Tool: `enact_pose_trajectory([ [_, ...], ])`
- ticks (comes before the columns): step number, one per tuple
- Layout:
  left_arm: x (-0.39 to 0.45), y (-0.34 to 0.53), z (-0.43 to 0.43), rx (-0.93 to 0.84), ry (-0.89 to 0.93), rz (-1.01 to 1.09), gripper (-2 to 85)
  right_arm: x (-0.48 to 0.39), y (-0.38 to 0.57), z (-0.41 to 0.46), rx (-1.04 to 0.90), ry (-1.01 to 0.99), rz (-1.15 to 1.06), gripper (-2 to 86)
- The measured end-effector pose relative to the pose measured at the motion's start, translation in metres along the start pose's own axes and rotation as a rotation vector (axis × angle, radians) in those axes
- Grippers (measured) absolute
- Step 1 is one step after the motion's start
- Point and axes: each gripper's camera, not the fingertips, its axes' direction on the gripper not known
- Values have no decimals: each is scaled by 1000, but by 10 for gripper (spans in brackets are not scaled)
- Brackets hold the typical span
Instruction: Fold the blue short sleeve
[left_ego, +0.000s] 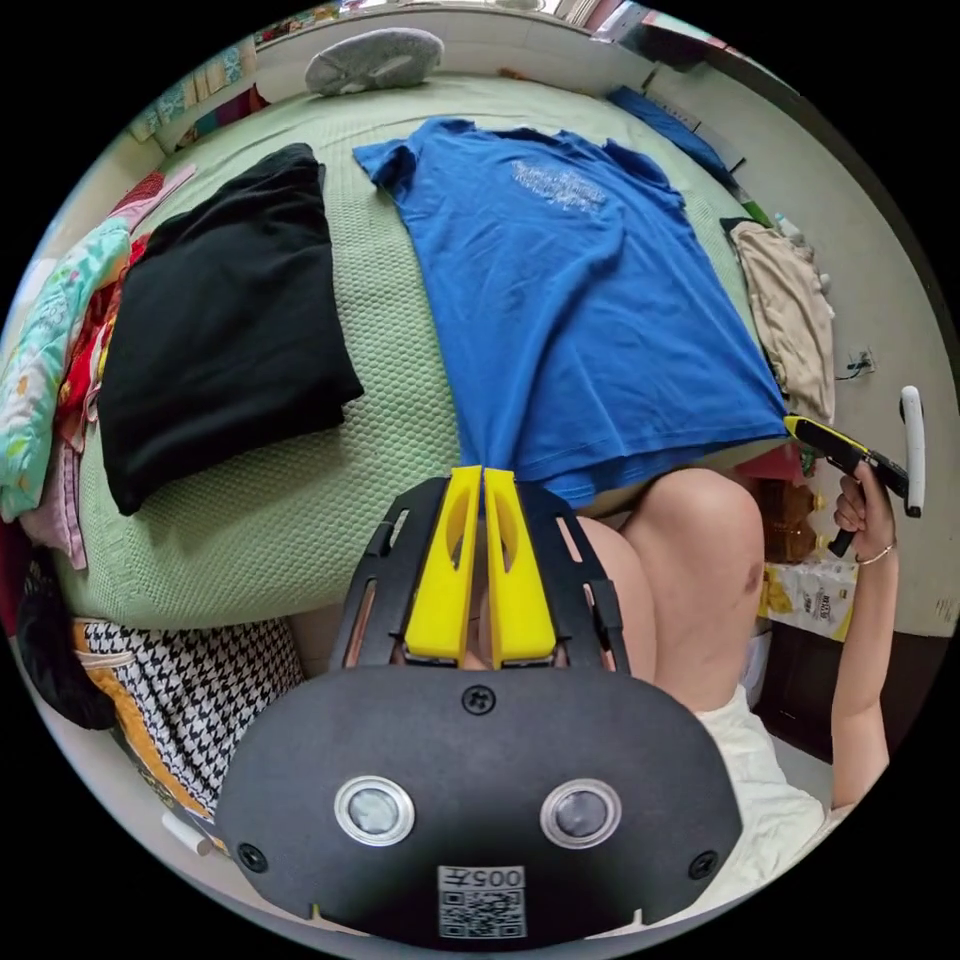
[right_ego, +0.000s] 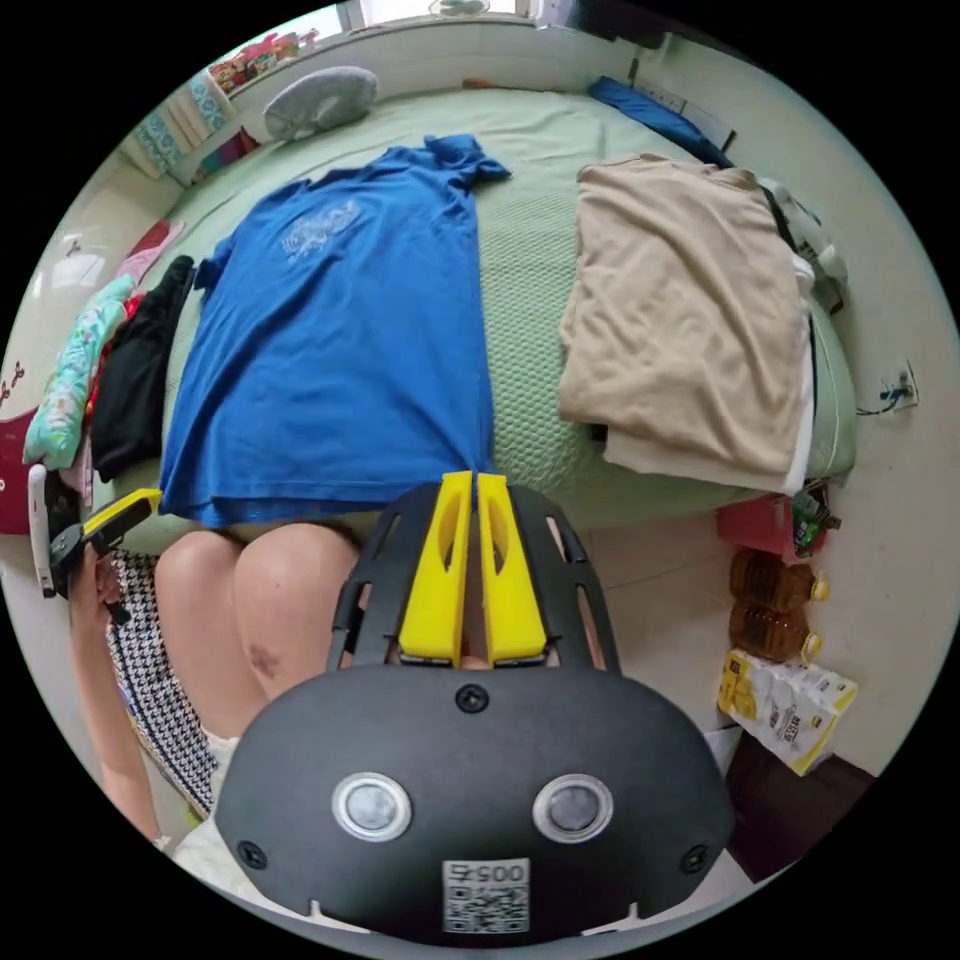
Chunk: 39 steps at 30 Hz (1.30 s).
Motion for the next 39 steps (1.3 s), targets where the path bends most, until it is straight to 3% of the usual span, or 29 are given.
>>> enact_pose_trajectory([
  [6, -7, 24, 20, -50, -2, -24, -3, 64, 12, 19, -55, -89, 149, -14],
  [8, -12, 31, 30, -68, 23, -48, -4, 74, 17, 42, -146, 55, 169, -11],
  [11, -12, 38, 34, -65, 49, -43, -4, 79, 29, 39, -143, 60, 163, -10],
  [19, 19, 10, 20, 24, 48, -31, -6, -20, 10, -30, 20, -95, -67, -9],
  [25, 64, -5, 37, 28, 108, -90, -7, -91, -12, 12, -24, -120, -54, -10],
  [28, 75, 4, 55, -30, 120, -133, -7, -101, -1, 41, -105, -126, -51, -11],
  [33, 90, 18, 70, 72, 11, -40, -7, -90, 19, 49, -47, -138, -98, -12],
  [39, 79, 20, 77, 54, 82, -125, -6, -67, 23, 49, -52, -201, -84, -12],
])
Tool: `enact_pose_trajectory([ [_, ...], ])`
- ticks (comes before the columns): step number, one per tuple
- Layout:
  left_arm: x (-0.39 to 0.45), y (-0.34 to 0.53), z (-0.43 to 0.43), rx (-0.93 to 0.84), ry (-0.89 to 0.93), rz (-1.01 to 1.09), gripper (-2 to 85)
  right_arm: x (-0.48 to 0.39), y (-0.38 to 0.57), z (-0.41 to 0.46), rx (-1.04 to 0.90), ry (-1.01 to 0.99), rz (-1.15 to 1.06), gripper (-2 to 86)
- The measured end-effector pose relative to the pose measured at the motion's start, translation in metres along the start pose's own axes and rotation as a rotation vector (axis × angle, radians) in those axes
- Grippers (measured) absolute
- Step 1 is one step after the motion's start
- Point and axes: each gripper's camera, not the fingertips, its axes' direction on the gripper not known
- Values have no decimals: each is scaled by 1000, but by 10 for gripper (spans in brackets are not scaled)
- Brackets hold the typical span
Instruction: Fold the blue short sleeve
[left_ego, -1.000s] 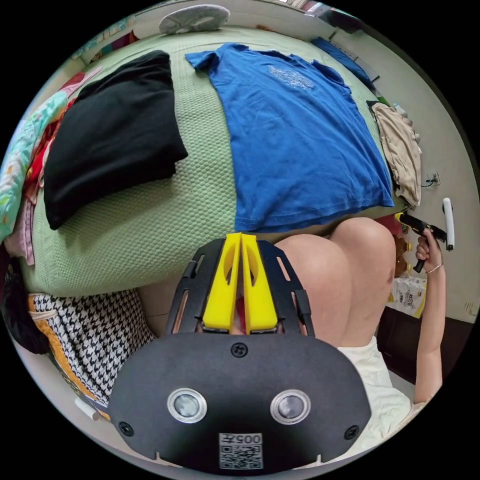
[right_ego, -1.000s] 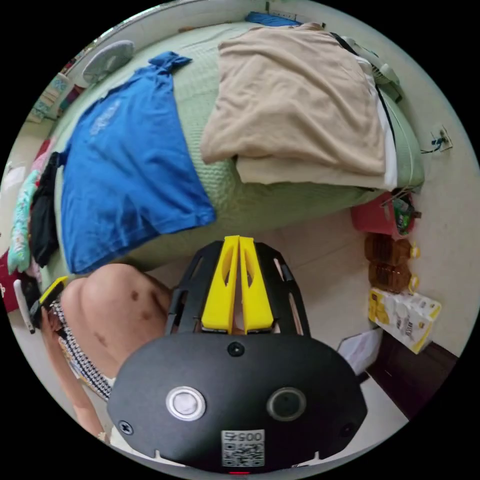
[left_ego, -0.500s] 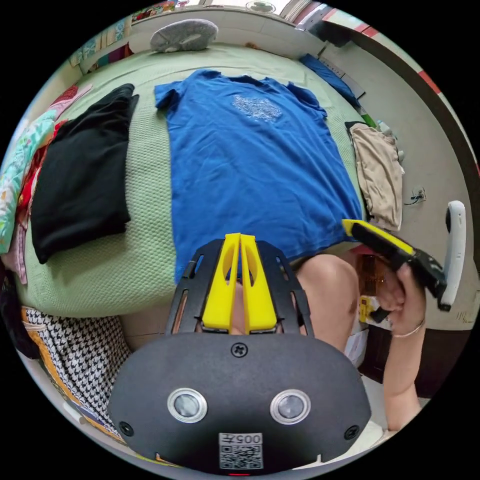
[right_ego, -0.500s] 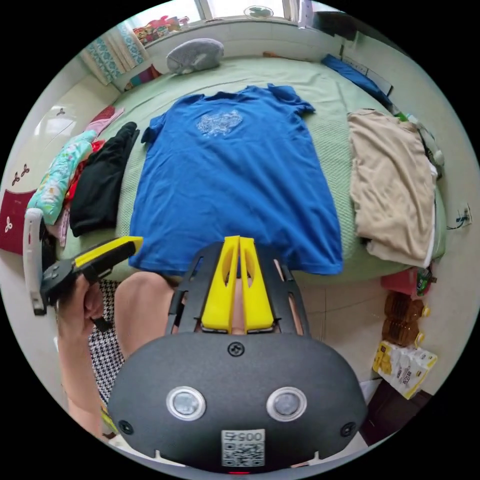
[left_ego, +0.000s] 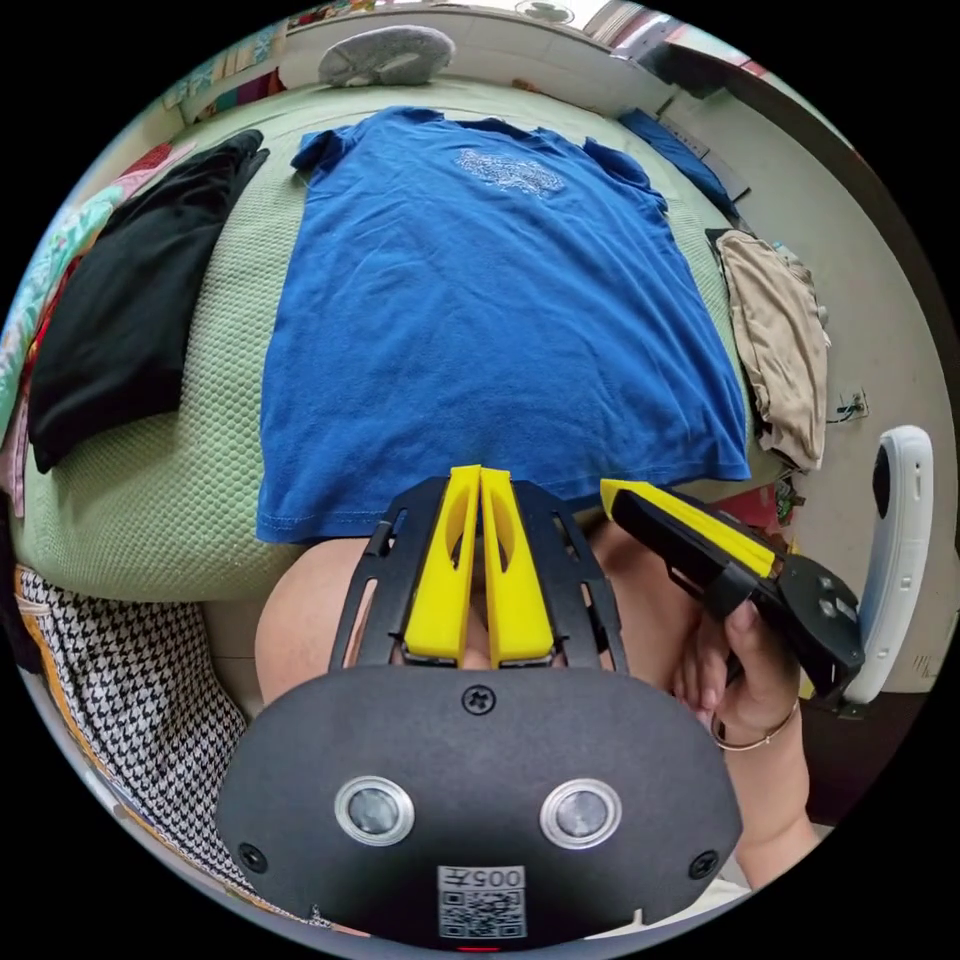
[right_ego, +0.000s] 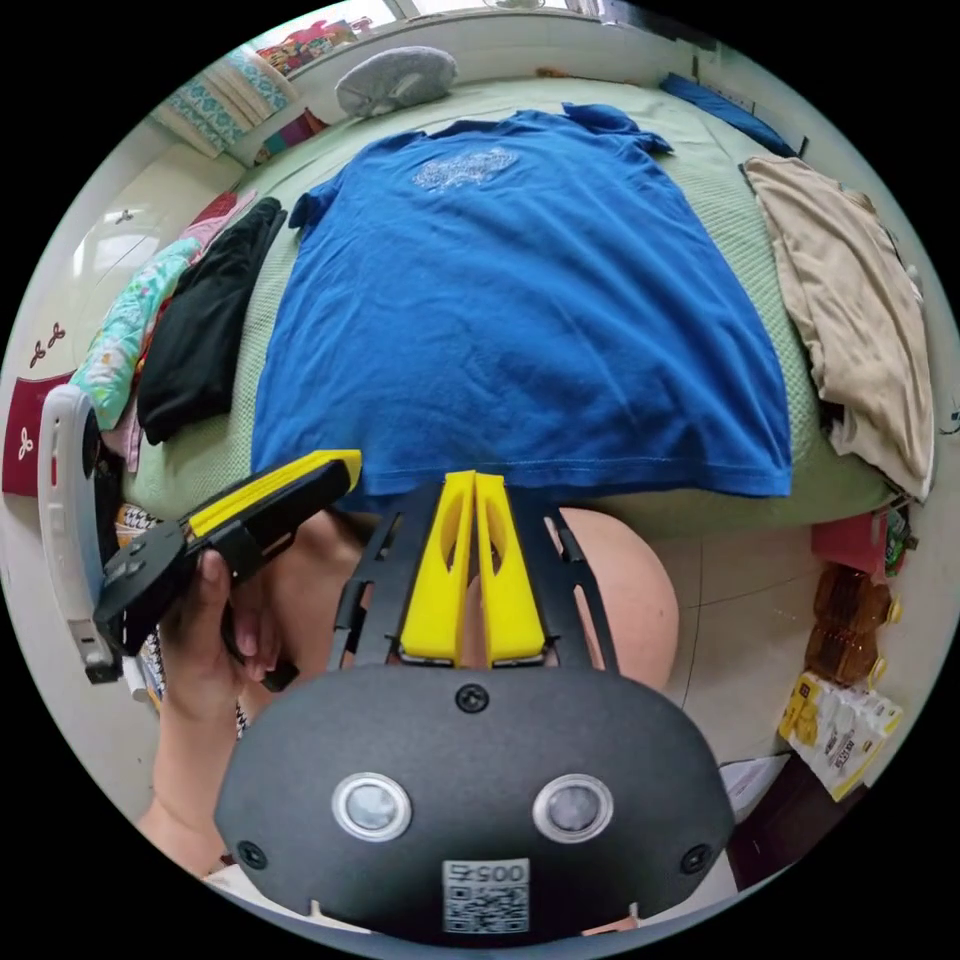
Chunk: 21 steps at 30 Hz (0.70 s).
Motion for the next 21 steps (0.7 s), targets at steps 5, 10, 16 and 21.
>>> enact_pose_trajectory([
  [5, 8, 7, 1, 28, -68, 45, -6, 12, -3, 3, 0, -115, 26, -12],
  [10, 1, 5, 1, 14, -30, 24, -6, 7, 3, 2, 16, -96, -39, -12],
  [16, -5, 4, 1, 8, -5, 8, -6, 2, 4, 7, 0, -51, -111, -13],
  [21, -4, 2, 1, 4, -40, 29, -6, 5, 1, 10, -6, -82, -119, -14],
])
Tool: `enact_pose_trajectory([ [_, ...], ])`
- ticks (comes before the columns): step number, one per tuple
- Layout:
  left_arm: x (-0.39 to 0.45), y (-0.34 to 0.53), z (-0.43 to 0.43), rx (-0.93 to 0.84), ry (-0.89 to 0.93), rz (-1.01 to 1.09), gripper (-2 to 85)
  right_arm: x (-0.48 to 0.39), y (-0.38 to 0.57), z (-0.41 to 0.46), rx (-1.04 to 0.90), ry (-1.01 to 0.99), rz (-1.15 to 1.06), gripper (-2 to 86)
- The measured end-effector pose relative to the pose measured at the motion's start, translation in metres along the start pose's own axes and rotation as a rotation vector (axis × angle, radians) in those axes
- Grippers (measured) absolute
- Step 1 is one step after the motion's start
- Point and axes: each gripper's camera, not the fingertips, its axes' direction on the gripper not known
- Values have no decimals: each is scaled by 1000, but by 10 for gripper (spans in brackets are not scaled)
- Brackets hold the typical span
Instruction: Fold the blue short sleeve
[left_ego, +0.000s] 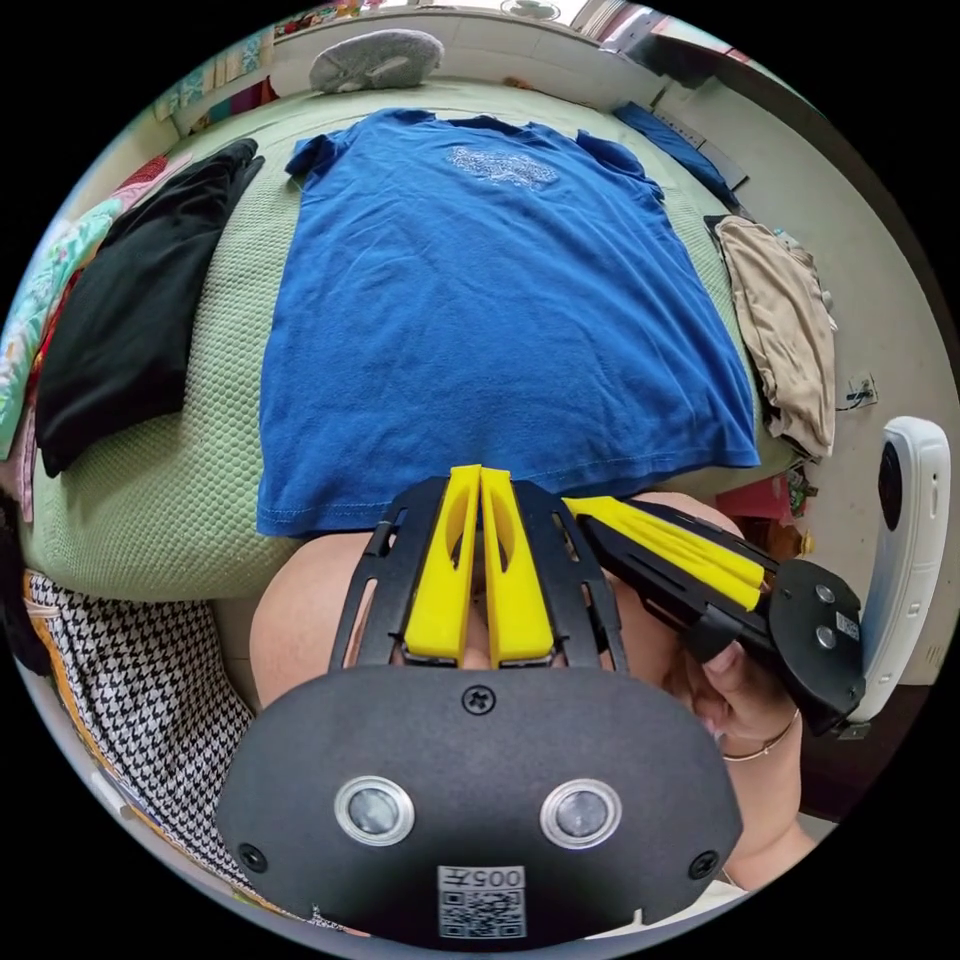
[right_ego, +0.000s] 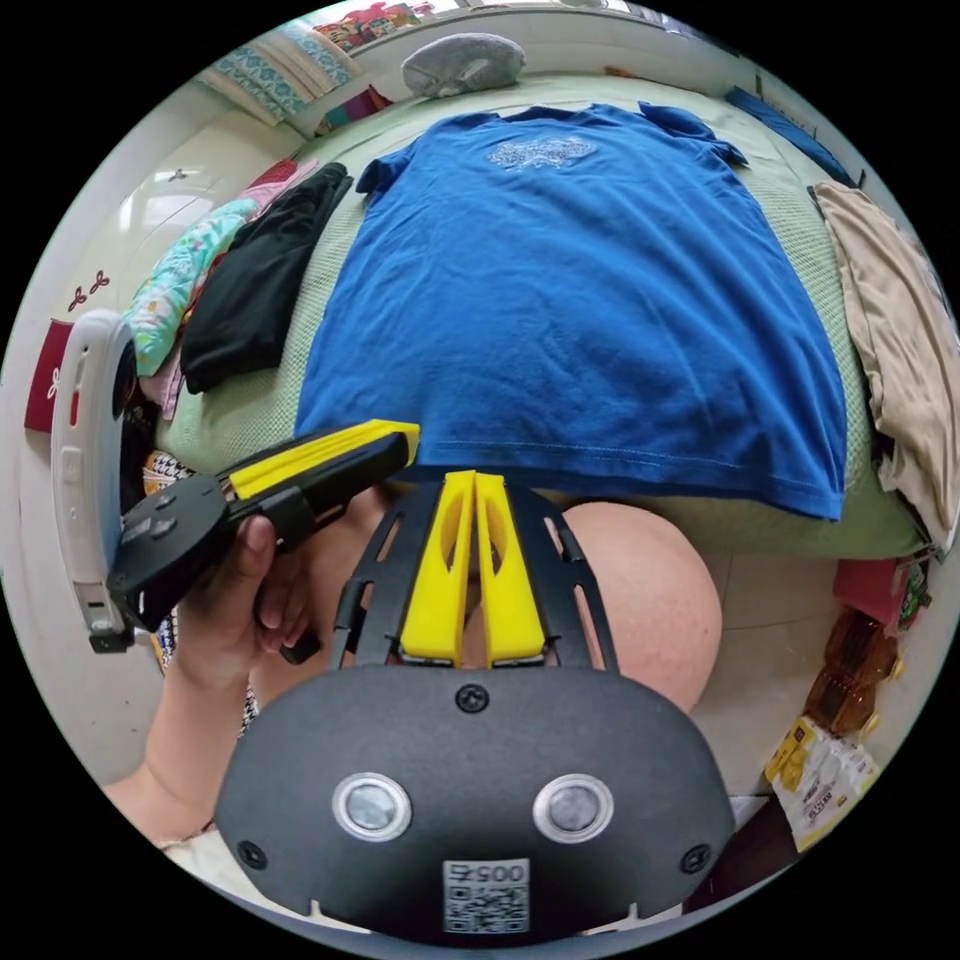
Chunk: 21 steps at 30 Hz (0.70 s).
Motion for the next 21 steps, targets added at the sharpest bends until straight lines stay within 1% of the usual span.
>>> enact_pose_trajectory([
  [5, -9, -5, -1, -18, 16, -14, -5, 1, -6, 7, -34, -11, -9, -13],
  [10, -20, -12, -4, -30, 47, -37, -4, -1, -12, 10, -28, -16, -15, -13],
  [13, -32, -17, -8, -19, 108, -76, -4, -1, -16, 10, -20, -62, -4, -13],
  [17, -45, -29, -8, -47, 167, -106, -3, -1, -29, 18, -103, -171, -11, -12],
  [19, -52, -37, -11, -66, 177, -116, -3, -3, -39, 18, -100, -153, -2, -12],
  [21, -63, -48, -20, -30, 179, -127, -3, -7, -55, 14, -91, -99, -2, -12],
])
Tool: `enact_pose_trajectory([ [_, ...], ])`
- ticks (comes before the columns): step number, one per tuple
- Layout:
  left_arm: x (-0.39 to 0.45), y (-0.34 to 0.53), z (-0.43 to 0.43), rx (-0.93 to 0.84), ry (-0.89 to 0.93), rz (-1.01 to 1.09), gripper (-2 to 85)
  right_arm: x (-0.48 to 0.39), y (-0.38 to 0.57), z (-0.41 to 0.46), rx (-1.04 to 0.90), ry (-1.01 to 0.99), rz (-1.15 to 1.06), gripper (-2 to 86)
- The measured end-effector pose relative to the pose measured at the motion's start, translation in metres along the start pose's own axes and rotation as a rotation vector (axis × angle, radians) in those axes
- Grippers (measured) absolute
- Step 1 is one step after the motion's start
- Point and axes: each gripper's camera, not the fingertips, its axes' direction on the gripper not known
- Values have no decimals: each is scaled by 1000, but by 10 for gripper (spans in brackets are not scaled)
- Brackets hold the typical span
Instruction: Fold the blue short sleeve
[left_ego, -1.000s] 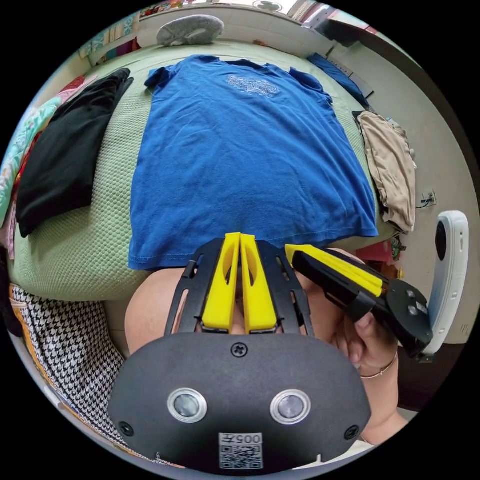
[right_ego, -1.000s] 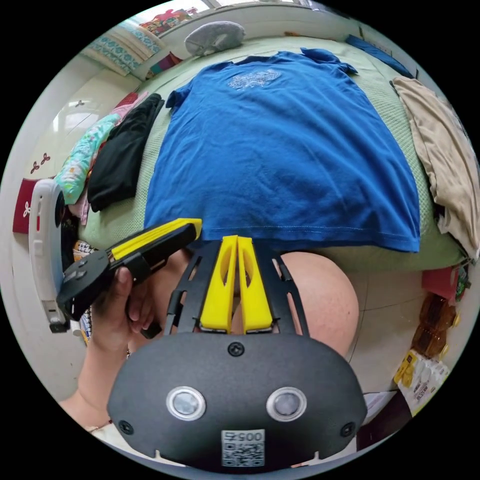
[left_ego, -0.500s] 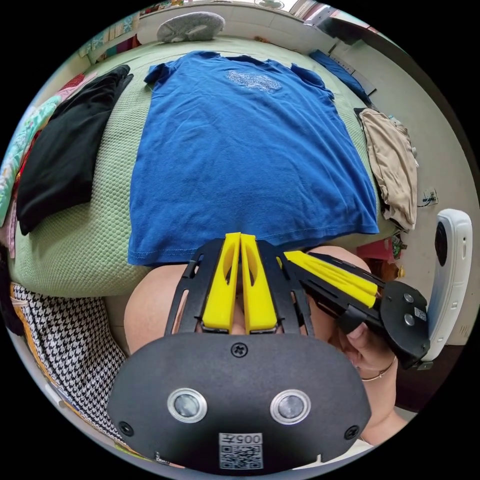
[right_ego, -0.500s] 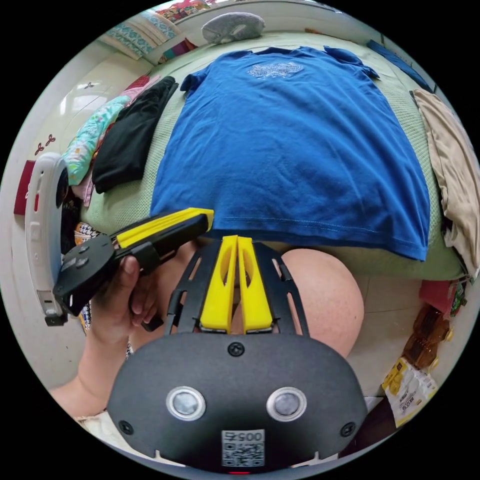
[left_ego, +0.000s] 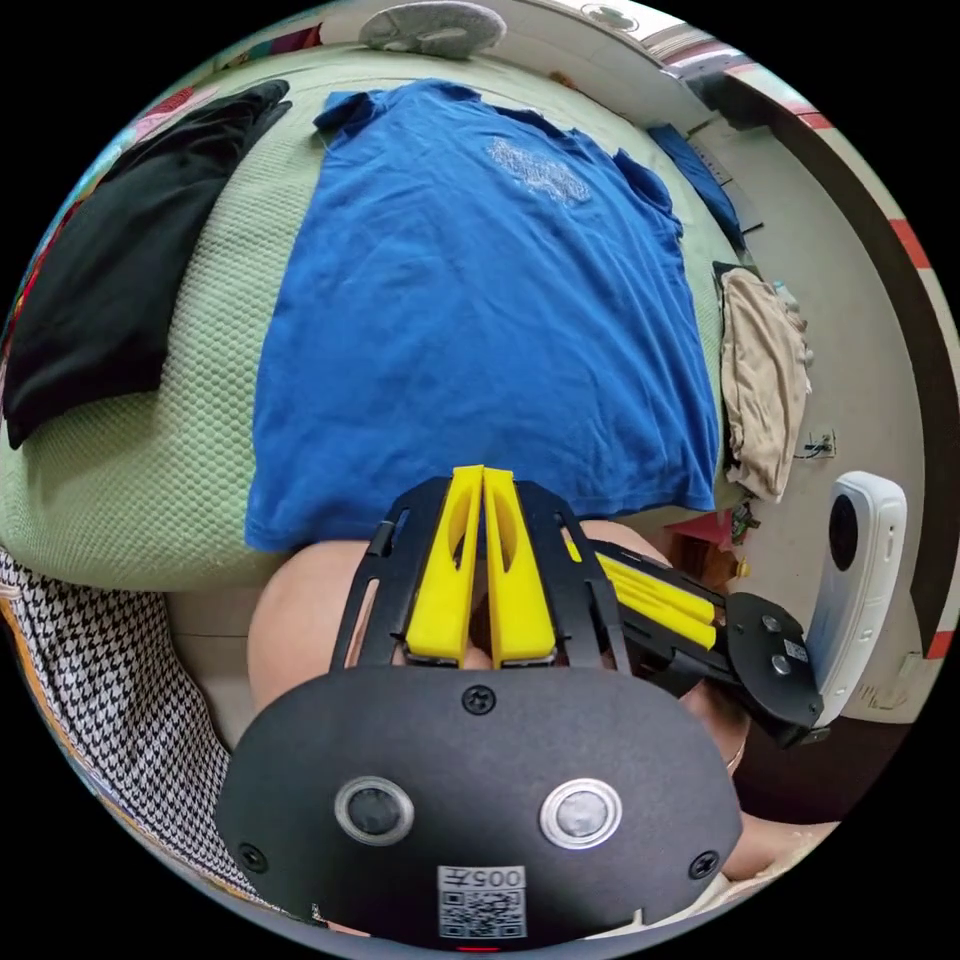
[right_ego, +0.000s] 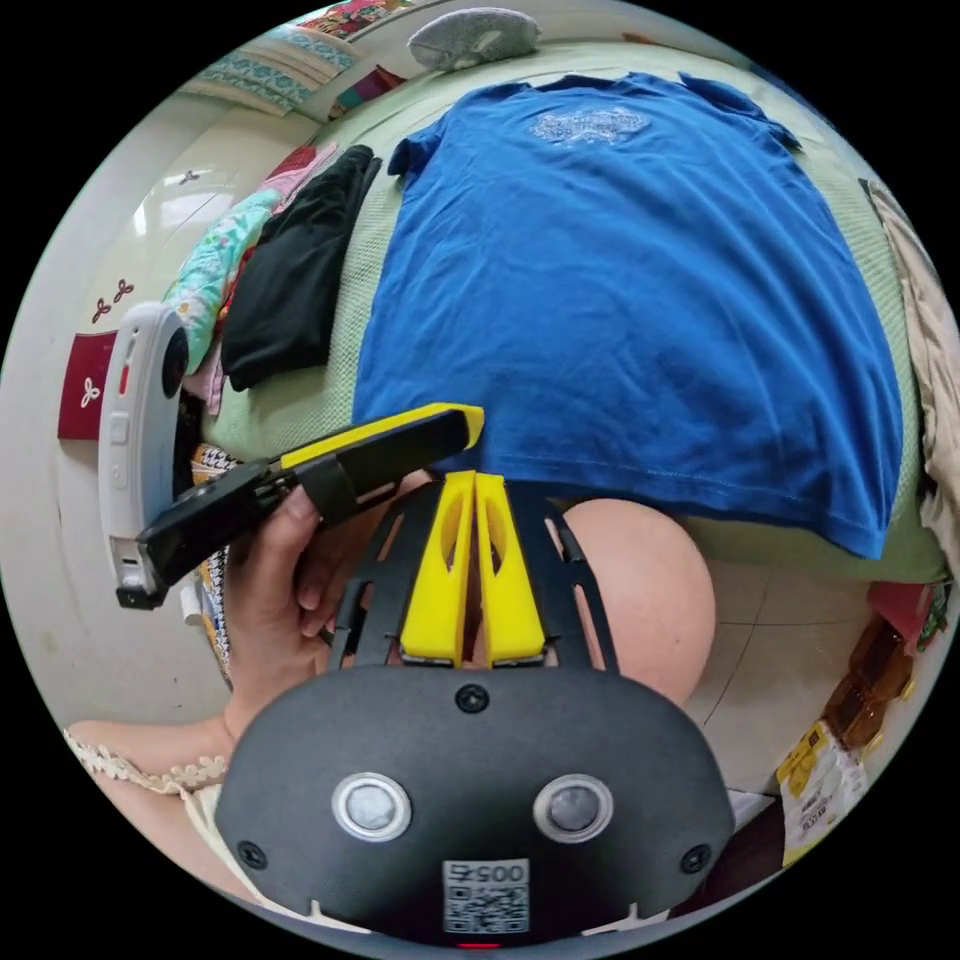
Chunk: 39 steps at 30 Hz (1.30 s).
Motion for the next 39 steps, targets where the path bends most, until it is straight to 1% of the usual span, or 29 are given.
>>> enact_pose_trajectory([
  [1, -8, -11, -11, 36, 3, -25, -3, -3, -14, -5, 18, 48, 10, -12],
  [3, -21, -33, -30, 95, 22, -58, -2, -10, -41, -15, 47, 74, -2, -12],
  [5, -41, -69, -61, 192, 26, -113, -2, -24, -82, -31, 109, 47, -45, -12],
  [8, -65, -112, -96, 303, 10, -214, -1, -43, -137, -50, 203, 6, -48, -12],
  [11, -83, -146, -116, 363, 9, -279, -1, -66, -185, -54, 258, -2, -78, -11],
  [14, -90, -168, -111, 353, -3, -250, -1, -79, -217, -36, 270, 59, -100, -11],
  [16, -91, -172, -101, 323, -16, -239, -2, -81, -231, -17, 236, 115, -97, -12],
  [19, -91, -180, -89, 272, 16, -202, -2, -80, -239, 14, 199, 190, -133, -12],
  [25, -87, -199, -70, 199, -75, -165, -2, -65, -245, 55, 122, 291, -113, -12],
  [27, -89, -204, -69, 190, -89, -162, -2, -59, -249, 59, 110, 286, -101, -13],
  [32, -100, -212, -69, 185, -76, -169, -2, -45, -254, 63, 122, 185, -47, -13],
  [37, -111, -218, -67, 161, -63, -196, -2, -51, -248, 56, 174, 122, -139, -14],
  [39, -114, -219, -68, 169, -67, -196, -2, -53, -242, 47, 223, 79, -167, -15],
])
